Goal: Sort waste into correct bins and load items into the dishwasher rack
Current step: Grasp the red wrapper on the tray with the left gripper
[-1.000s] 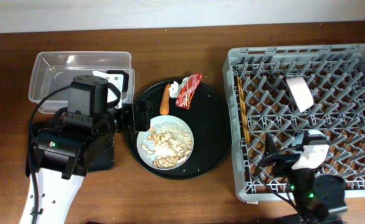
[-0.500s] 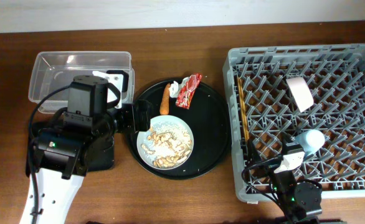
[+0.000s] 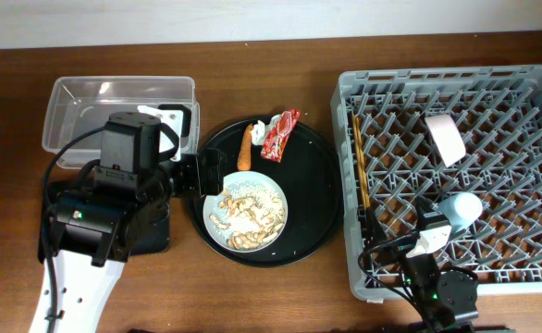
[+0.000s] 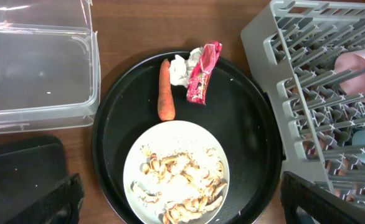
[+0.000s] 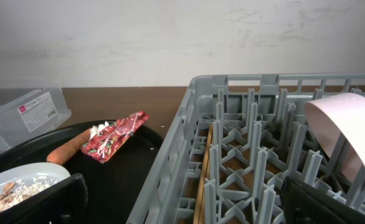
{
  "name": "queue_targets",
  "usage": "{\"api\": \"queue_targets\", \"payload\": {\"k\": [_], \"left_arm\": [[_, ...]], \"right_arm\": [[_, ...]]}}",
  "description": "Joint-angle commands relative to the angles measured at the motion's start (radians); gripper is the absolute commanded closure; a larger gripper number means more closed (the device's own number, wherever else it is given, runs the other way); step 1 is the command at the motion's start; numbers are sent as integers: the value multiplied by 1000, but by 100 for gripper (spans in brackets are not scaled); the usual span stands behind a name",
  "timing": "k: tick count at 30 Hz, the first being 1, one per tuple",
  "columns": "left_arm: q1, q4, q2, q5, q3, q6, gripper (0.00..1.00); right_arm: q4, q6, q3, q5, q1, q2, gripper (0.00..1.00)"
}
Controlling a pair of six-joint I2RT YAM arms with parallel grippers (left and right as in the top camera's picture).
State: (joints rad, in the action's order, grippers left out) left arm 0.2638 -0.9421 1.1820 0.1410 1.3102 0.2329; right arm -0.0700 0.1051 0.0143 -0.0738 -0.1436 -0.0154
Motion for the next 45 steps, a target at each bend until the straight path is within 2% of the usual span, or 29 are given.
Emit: {"api": "queue_targets", "payload": {"k": [1,4,8,11,16,20,24,27,29,32,33,37,45], "left_arm": [[4,1,-3,-8,12,13,1],[4,16,-3,8,12,14,1],[4,122,-3,32,12,56,1],[5,135,-3,104,12,70,1],[12,180,36,110,12,70,1],[84,220,160,56,12,69,1],[163,230,329,-95,12,69,2],[169,256,415,-143,12,69,10],[171,282,486,-145,12,69,26],[184,351,583,-138,12,69,29],[194,389,616,-138,12,65,34],[237,514,716,-150,12,34,36],[254,637,818,-155,12,32,37]], "right_arm": [[3,7,-9,-13,6,12,2],[3,7,-9,-13,6,12,2],[3,7,-9,-13,6,12,2],[3,7,-9,-13,6,12,2],[3,7,-9,-13,6,12,2],[3,7,-9,-13,6,12,2],[3,7,-9,-13,6,12,2],[3,7,-9,-13,6,12,2],[3,7,-9,-13,6,12,2],[3,7,-9,-13,6,12,2],[3,7,-9,-13,6,12,2],[3,7,-9,-13,6,12,2],[3,7,-9,-13,6,12,2]]}}
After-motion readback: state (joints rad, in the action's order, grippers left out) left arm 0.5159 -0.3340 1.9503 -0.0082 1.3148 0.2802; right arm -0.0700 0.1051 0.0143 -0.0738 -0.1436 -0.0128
